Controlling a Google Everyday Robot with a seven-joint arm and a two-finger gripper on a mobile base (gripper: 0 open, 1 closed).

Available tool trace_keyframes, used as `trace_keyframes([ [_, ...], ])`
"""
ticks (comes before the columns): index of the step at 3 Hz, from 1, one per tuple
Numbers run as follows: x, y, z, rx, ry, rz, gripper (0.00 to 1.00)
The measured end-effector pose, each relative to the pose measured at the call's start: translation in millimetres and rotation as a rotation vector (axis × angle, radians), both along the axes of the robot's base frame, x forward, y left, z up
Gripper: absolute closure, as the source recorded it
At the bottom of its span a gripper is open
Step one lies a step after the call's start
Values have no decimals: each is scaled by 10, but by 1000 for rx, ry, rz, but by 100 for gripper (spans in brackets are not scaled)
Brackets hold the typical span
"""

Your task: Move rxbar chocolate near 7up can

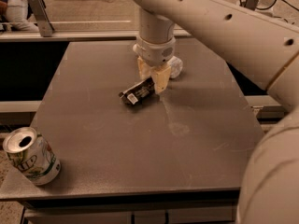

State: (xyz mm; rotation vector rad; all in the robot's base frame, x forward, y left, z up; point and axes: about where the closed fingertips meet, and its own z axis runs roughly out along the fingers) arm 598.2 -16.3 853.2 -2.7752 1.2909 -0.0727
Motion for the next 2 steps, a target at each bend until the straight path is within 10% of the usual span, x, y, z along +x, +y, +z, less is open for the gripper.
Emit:
trace_keyframes([
  [2, -465, -35, 587, 150, 4, 33, 100],
])
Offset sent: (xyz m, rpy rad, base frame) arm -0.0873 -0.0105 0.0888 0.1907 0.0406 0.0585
